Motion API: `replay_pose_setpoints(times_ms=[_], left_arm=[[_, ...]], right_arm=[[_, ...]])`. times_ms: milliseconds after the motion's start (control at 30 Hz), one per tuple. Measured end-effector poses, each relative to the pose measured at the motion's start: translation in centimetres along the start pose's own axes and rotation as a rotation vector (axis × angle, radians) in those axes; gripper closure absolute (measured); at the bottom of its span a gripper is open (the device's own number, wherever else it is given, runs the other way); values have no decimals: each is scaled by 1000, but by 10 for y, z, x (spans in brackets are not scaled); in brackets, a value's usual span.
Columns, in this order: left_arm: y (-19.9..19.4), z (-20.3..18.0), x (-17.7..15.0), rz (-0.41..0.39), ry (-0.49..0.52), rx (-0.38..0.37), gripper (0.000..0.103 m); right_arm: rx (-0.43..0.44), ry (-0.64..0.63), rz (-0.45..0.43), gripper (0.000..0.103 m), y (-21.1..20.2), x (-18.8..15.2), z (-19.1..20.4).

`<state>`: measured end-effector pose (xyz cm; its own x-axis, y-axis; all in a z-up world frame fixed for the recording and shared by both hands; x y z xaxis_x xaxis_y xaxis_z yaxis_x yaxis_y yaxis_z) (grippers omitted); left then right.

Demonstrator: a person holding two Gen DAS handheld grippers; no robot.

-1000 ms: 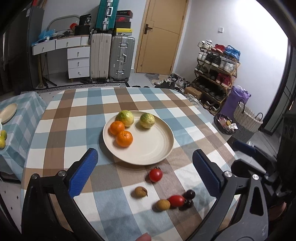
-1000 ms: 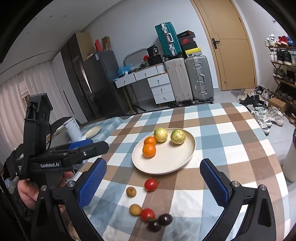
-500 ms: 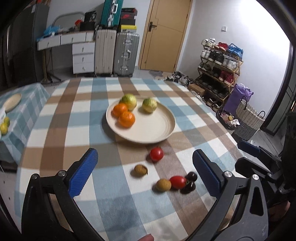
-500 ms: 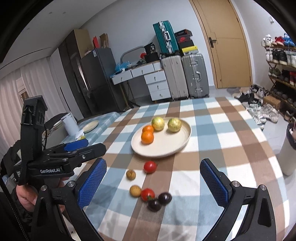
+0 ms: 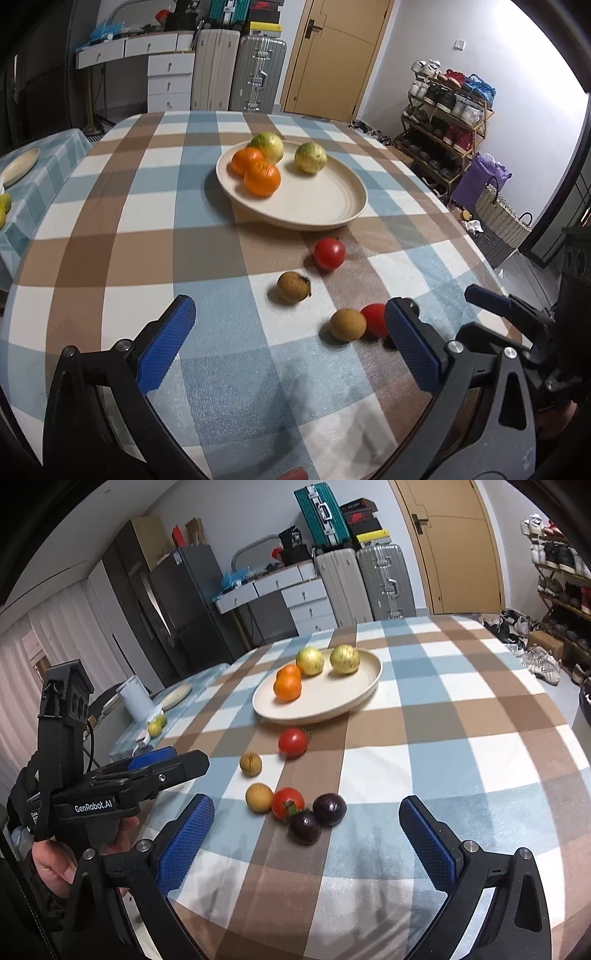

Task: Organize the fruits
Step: 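Withdraw both tools from the plate toward the remaining fruits, then grasp the red tomato with the right gripper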

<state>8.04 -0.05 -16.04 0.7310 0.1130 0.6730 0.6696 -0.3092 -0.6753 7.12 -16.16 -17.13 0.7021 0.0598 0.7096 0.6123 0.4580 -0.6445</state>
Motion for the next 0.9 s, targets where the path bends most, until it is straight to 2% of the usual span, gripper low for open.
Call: replay_pose_setpoints(times_ms=[267, 367, 500, 700, 800, 900], left_arm=[[13, 15, 2, -3, -9, 20, 1], [18, 21, 4, 1, -14, 22, 1], [26, 30, 7, 13, -35, 19, 1], [37, 41, 12, 25, -51, 13, 1], [43, 45, 15, 29, -55, 12, 1], [48, 48, 16, 40, -61, 8, 1]], right_arm=[[34, 0, 30, 1, 32, 20, 1], [57, 1, 51, 6, 49, 30, 4], [81, -5, 104, 20, 76, 38, 9], [101, -15, 149, 28, 102, 46, 16], [111, -18, 170, 36, 111, 47, 18], [112, -18, 183, 37, 119, 49, 19]])
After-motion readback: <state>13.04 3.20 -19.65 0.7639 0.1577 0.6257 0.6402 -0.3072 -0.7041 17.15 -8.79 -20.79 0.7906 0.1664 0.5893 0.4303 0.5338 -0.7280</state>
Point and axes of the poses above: each gripper's, at about its wrist camera, not at the fingertips, and y roughly the way its jaws point, z to its left, x to its top, the point moved 6 cm from there along y, roughly the way its jaws point, and after that the axes turned 5 degrees about -x, right-handed, at the moved point
